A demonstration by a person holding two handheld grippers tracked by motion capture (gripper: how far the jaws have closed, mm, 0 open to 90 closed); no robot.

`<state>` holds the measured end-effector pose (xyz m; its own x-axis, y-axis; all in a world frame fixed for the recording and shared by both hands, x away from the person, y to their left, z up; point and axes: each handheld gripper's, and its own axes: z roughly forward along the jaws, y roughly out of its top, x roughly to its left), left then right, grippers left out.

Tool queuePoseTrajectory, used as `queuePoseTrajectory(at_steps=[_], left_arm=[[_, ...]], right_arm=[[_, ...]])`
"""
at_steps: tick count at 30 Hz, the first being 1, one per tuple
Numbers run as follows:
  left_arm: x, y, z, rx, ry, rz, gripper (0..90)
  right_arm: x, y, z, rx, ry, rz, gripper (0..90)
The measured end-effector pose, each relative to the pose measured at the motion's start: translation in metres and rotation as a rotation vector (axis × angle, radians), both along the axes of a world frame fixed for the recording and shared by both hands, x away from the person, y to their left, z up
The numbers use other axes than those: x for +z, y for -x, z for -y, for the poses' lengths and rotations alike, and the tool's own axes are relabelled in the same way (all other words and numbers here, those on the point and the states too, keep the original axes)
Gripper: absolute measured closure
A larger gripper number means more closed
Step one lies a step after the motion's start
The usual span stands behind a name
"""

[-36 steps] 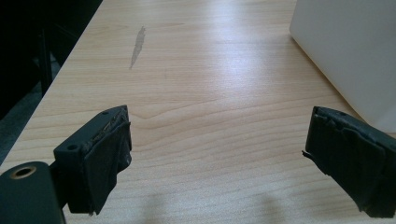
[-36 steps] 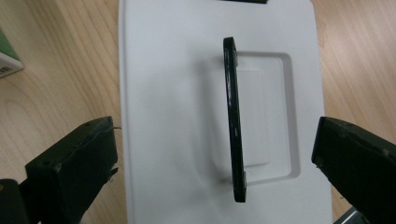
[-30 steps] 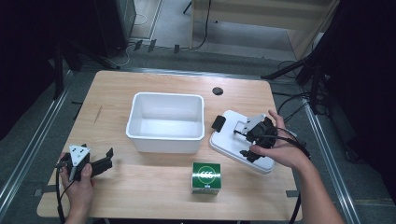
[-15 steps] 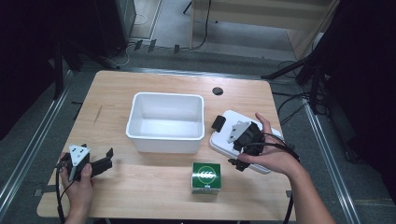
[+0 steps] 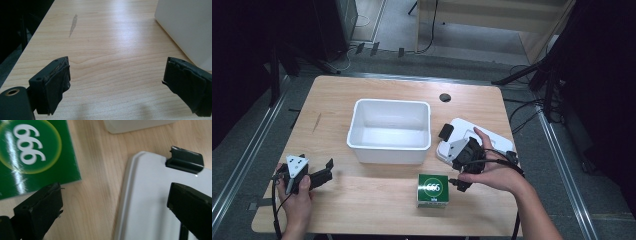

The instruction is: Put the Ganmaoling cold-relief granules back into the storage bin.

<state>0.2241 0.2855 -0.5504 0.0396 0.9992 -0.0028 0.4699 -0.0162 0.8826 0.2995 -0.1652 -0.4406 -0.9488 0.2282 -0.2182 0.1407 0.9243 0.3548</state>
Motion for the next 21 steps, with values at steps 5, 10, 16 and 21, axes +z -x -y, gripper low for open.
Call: queuePoseTrajectory(at_steps=[5,10,16,21], left_arm=[[0.000,0.000,0.000,0.000,-0.003,-0.002,7.3],[0.000,0.000,0.000,-0.001,-0.003,-0.002,7.4],[0.000,0.000,0.000,-0.001,-0.002,-0.002,7.3],[0.000,0.000,0.000,0.000,-0.001,-0.002,7.3]], right_arm=[[0.001,0.008,-0.009,0.042,-0.006,-0.017,0.0],[0.000,0.014,-0.012,0.066,0.001,-0.030,0.0],[-0.001,0.021,-0.017,0.089,0.006,-0.038,0.0],[-0.003,0.028,-0.024,0.122,0.010,-0.055,0.0]])
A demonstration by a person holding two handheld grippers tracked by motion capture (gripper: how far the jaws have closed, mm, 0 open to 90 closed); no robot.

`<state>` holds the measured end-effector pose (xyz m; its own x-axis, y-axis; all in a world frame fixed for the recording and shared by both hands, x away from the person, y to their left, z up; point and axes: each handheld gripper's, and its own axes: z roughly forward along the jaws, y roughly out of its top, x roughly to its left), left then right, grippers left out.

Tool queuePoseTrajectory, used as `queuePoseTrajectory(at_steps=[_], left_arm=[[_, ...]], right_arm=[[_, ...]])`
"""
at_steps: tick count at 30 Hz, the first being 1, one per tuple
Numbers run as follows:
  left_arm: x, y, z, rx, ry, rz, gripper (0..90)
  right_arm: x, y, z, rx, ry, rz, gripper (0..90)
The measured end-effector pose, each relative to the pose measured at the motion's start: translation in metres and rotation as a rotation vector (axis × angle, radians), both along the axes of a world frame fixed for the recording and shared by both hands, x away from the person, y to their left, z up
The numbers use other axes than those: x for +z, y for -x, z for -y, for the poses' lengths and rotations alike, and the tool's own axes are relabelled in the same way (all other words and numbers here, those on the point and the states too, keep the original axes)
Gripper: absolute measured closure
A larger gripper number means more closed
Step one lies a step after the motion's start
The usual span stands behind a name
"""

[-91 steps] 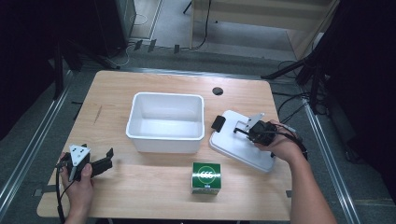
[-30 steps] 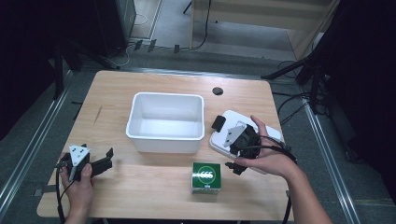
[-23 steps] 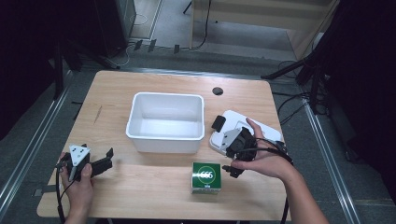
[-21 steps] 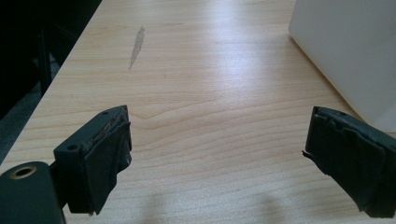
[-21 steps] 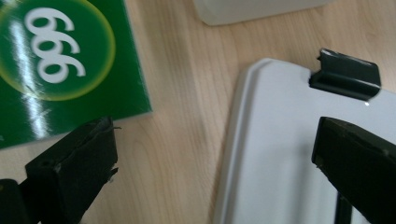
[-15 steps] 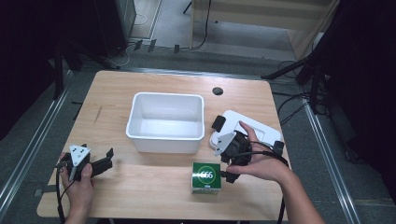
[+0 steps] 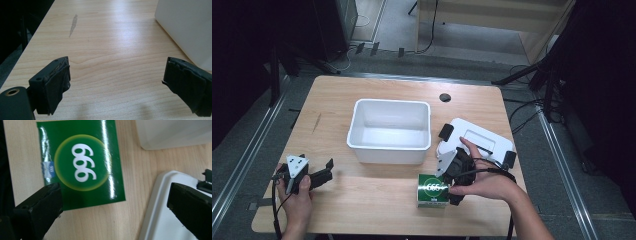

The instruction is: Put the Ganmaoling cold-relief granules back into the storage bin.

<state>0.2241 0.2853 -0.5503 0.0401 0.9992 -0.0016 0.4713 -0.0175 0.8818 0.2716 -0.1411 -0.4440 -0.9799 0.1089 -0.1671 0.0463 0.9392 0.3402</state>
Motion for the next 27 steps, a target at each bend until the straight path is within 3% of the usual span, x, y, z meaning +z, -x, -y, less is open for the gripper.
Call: queuePoseTrajectory(at_steps=[12,27], left_arm=[[0.000,0.000,0.000,0.000,0.000,0.000,7.3],[0.000,0.000,0.000,0.000,-0.001,0.000,7.3]], right_arm=[[-0.008,0.008,-0.007,0.066,-0.001,-0.052,0.0],[-0.024,0.007,-0.013,0.081,0.033,-0.092,0.0]])
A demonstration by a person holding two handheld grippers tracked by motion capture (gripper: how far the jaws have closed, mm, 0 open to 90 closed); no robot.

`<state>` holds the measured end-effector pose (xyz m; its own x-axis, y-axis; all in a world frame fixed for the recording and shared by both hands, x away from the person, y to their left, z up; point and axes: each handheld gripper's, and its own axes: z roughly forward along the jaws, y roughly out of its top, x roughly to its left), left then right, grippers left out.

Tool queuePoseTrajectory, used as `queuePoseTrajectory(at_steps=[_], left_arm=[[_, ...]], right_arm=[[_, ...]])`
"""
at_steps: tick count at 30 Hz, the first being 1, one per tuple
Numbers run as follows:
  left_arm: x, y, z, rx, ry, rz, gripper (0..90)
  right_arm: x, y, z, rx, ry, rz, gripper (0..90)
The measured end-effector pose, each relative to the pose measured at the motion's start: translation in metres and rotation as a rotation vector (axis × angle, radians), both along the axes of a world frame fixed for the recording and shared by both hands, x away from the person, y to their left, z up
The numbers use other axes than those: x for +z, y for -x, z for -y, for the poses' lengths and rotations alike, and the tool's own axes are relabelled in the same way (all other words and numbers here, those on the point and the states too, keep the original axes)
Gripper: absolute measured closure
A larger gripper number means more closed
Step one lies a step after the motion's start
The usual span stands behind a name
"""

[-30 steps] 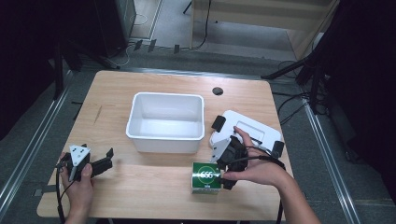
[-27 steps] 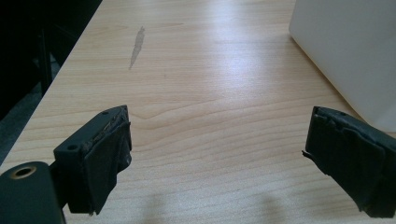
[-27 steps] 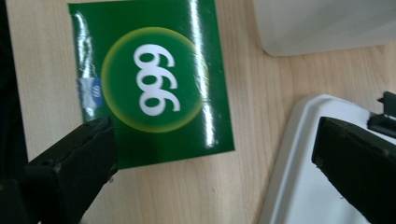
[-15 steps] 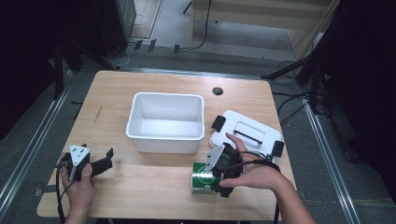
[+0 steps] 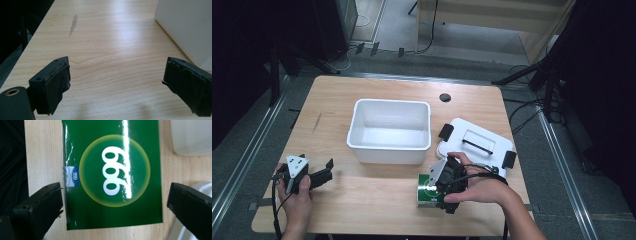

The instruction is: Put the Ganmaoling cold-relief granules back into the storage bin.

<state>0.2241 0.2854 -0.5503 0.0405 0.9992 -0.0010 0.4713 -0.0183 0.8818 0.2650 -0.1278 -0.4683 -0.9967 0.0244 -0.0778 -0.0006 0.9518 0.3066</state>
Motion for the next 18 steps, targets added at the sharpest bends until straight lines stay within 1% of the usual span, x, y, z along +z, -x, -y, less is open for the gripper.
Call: queuePoseTrajectory(at_steps=[2,8,10,12,14,18], left_arm=[[0.000,0.000,0.000,0.000,0.000,0.000,7.3],[0.000,0.000,0.000,0.000,0.000,0.000,7.3],[0.000,0.000,0.000,0.001,0.000,0.000,7.3],[0.000,0.000,0.000,0.001,0.001,-0.001,7.3],[0.000,0.000,0.000,0.001,0.001,0.000,7.3],[0.000,0.000,0.000,0.000,0.001,0.000,7.3]], right_arm=[[-0.003,0.000,-0.001,0.012,0.013,-0.014,0.0],[-0.008,0.001,-0.005,0.027,0.017,-0.013,0.0],[-0.009,0.002,-0.007,0.030,0.026,-0.001,1.0],[-0.010,0.002,-0.010,0.030,0.032,0.024,5.2],[-0.012,0.001,-0.013,0.035,0.035,0.038,7.1],[-0.015,0.000,-0.017,0.039,0.051,0.023,9.0]])
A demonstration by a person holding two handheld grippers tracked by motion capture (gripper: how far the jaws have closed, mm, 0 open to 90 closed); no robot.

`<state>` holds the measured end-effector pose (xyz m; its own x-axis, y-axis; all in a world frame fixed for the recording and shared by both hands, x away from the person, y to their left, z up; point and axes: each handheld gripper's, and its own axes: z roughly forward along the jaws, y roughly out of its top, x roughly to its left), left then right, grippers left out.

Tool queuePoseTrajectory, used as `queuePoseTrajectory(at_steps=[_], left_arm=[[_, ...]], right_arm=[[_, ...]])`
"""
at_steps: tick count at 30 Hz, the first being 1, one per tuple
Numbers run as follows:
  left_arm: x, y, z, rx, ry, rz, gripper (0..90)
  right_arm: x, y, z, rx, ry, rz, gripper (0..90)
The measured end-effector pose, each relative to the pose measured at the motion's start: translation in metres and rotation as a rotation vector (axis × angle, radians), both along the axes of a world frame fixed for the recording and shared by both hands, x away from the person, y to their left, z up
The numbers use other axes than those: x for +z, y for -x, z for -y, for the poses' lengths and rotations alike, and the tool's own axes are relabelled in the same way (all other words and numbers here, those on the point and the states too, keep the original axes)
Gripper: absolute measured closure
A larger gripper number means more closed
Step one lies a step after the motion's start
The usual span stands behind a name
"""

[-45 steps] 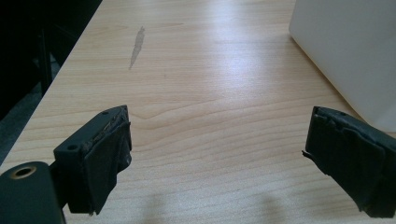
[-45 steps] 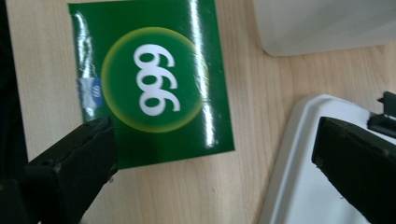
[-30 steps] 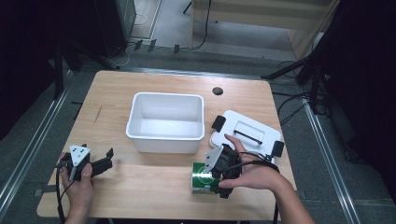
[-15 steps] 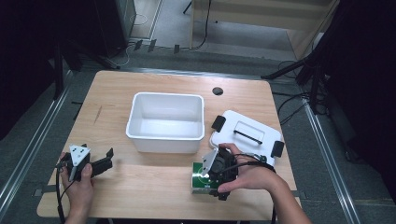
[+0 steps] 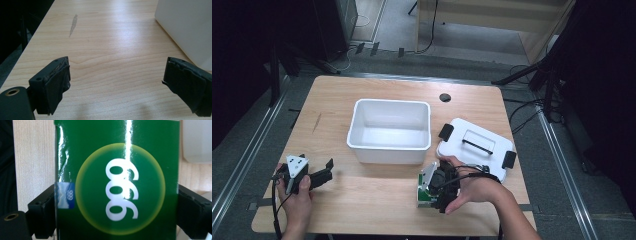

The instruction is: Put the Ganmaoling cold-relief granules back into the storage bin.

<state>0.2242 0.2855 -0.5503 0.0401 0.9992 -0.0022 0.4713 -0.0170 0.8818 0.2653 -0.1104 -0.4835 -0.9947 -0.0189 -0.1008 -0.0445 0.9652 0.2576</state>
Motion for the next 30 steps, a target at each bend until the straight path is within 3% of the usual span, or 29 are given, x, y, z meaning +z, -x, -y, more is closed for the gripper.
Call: queuePoseTrajectory(at_steps=[5,13,23,30], left_arm=[[0.000,0.000,0.000,0.000,0.001,0.000,7.3],[0.000,0.000,0.000,0.000,0.000,-0.001,7.3],[0.000,0.000,0.000,-0.001,0.002,-0.001,7.3],[0.000,0.000,0.000,-0.001,0.002,0.000,7.4]], right_arm=[[0.002,-0.002,0.000,0.003,0.001,-0.033,15.3],[0.006,-0.002,0.001,0.034,0.023,-0.030,15.8],[0.028,-0.007,0.006,0.038,-0.004,0.006,15.8],[0.044,-0.011,0.012,0.033,-0.008,0.004,15.9]])
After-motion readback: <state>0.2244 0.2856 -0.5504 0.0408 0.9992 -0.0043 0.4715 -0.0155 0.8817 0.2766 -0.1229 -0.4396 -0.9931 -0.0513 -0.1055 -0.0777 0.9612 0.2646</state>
